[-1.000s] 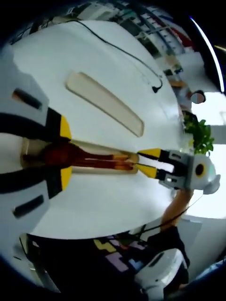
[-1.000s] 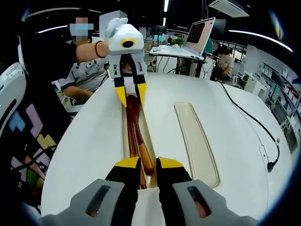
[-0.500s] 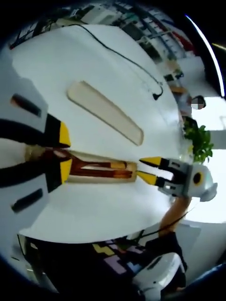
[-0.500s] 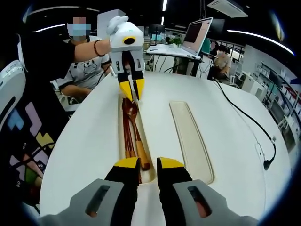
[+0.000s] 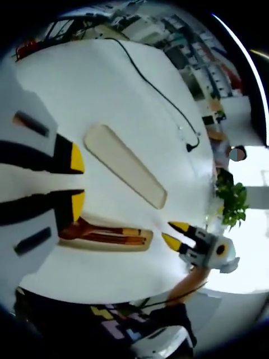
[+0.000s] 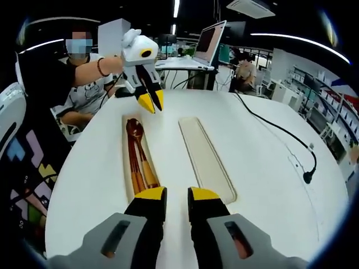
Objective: Arrange the utensils inside the cutlery case until each visible utensil rests in its matching compartment.
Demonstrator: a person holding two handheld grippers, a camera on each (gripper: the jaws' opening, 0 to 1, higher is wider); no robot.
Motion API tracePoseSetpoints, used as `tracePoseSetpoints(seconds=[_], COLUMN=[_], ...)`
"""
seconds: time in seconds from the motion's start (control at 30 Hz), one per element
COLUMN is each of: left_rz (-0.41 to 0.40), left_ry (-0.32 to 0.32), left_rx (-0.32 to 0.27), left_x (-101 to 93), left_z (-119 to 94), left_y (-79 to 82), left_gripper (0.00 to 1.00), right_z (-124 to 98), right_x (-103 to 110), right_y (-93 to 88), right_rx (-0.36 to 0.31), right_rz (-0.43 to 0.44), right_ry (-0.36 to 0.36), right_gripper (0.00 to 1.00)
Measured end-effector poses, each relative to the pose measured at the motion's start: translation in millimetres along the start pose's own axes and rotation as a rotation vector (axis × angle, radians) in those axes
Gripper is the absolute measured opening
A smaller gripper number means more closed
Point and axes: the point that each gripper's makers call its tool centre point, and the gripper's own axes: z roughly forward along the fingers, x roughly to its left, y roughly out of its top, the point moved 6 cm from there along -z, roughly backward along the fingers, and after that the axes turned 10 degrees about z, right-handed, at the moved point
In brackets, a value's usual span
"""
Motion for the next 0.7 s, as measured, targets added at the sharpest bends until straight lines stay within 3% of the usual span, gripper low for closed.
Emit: tracePoseSetpoints(seconds=[0.3,0.53,0.7], left_rz=[-0.108,-0.118,-0.103], left_ry=[0.076,0.077,0.022], left_rx=[-0.024,-0.031,-0.034], left_x=[20.6,21.5,13.7], left_z=[9.5,4.5,-1.3], left_y=[-3.9,-7.6,-5.2], left_gripper=[0.16,0.19,0.21], right_z=[-3.6,-5.0,-3.8], right_x=[-18.7,-19.2,-14.3], right_y=[-10.0,-14.1,-14.7], right_rx=[-0.028,-0.036,-0.036], right_rz=[0.107,0.134,0.159], right_ry=[-0.074,-0.068,-0.048], right_gripper=[0.16,0.17,0.17])
